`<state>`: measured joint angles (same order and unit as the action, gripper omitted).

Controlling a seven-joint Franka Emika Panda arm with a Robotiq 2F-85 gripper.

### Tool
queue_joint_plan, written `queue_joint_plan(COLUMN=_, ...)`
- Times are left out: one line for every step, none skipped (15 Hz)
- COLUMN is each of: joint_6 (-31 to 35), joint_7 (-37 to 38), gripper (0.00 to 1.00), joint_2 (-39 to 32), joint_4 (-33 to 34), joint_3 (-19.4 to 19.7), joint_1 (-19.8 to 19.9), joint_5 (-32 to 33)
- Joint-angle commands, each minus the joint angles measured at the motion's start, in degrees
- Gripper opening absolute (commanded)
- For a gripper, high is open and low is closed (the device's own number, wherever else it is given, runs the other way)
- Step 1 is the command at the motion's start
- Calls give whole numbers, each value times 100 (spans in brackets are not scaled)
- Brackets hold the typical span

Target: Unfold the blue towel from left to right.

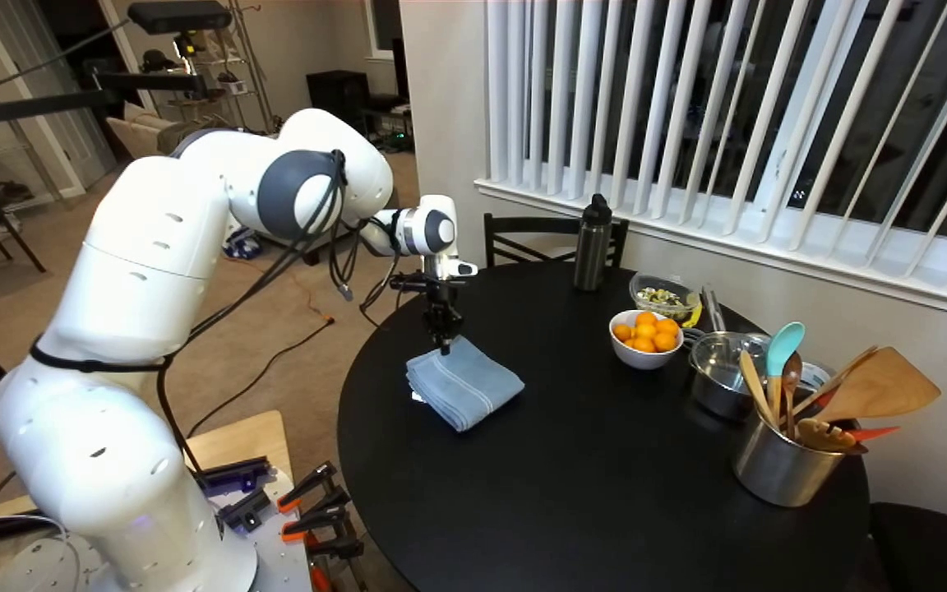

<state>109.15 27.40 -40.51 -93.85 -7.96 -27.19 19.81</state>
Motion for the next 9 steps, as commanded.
queue_joint_plan(joint_6=36, joint_7=-191, gripper=0, joint_2=196, joint_4=-133, joint_3=9, joint_1=28, joint_5=-159)
queue_joint_plan(joint_6=42, joint_7=-193, gripper=0, joint_2=222, joint_4=-152, joint_3=6, joint_1=37, joint_5=-168)
queue_joint_plan(joint_6=64, joint_7=-191, gripper=2, joint_2=242, joint_4=-169, joint_3=6, joint_1=43, joint_5=-168)
queue_joint_plan(joint_6=63, joint_7=-186, gripper=2, joint_2=263, joint_4=-180, joint_3=6, joint_1=49, joint_5=-175)
queue_joint_plan(joint_6=72, joint_7=-184, gripper=2, joint_2=274, joint_4=-188, joint_3=8, joint_1=52, joint_5=-170)
queue_joint_plan(joint_6=54, joint_7=-156, gripper=2, joint_2=329, joint_4=-226, joint_3=19, joint_1=56, joint_5=-171)
queue_joint_plan(joint_6=66, joint_7=-125, gripper=2, joint_2=375, joint_4=-264, joint_3=32, joint_1=61, joint_5=-166)
queue_joint_plan(joint_6=127, joint_7=-119, gripper=2, joint_2=510, joint_4=-396, joint_3=23, joint_1=110, joint_5=-210)
queue_joint_plan(joint_6=173, joint_7=-124, gripper=2, joint_2=624, joint_4=-507, joint_3=14, joint_1=155, joint_5=-253)
